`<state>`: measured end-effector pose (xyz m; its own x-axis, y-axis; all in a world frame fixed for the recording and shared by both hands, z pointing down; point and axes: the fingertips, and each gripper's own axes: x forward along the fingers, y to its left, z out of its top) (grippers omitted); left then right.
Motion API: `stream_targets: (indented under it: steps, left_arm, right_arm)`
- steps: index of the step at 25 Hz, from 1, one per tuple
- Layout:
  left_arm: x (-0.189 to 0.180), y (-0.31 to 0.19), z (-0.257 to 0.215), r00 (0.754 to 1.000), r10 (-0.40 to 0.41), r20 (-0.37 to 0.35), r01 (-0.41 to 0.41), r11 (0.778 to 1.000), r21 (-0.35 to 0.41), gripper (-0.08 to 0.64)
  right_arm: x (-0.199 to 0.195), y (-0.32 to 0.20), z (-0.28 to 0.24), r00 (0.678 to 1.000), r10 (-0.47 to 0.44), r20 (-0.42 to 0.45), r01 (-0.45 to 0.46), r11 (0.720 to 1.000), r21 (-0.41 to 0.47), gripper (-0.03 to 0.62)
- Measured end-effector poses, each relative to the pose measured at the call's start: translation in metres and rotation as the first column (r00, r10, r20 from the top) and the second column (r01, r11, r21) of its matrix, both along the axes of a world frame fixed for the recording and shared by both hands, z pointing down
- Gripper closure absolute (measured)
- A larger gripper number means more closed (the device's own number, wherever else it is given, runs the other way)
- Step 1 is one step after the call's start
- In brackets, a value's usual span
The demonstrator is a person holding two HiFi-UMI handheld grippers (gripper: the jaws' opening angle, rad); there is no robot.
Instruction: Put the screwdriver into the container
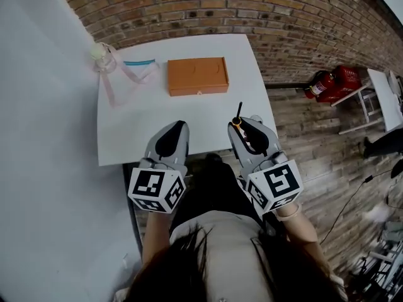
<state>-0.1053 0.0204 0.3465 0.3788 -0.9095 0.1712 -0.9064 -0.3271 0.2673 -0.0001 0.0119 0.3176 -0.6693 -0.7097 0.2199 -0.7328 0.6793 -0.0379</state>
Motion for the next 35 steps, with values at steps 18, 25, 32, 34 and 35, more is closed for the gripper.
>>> stream_targets:
  steps: [18,25,32,34,35]
  left_arm:
    - [0.008,-0.071,0.043,0.999,-0.045,0.012,0.046,0.994,-0.096,0.522]
    - [0.011,-0.101,0.073,0.996,-0.095,0.001,0.094,0.984,-0.154,0.515]
    - [0.012,-0.126,0.111,0.990,-0.142,0.019,0.143,0.969,-0.199,0.511]
    - [0.011,-0.133,0.122,0.988,-0.154,0.026,0.156,0.964,-0.217,0.511]
    - [0.011,-0.136,0.126,0.987,-0.160,0.029,0.163,0.961,-0.225,0.510]
  right_arm:
    - [0.001,-0.072,0.008,0.999,-0.042,-0.016,0.042,0.999,-0.025,0.520]
    - [0.007,-0.103,0.019,0.998,-0.065,-0.024,0.064,0.997,-0.052,0.520]
    - [0.010,-0.127,0.029,0.995,-0.096,-0.037,0.093,0.993,-0.077,0.520]
    - [0.010,-0.134,0.032,0.994,-0.102,-0.040,0.098,0.992,-0.084,0.520]
    - [0.010,-0.138,0.033,0.994,-0.105,-0.042,0.101,0.991,-0.087,0.520]
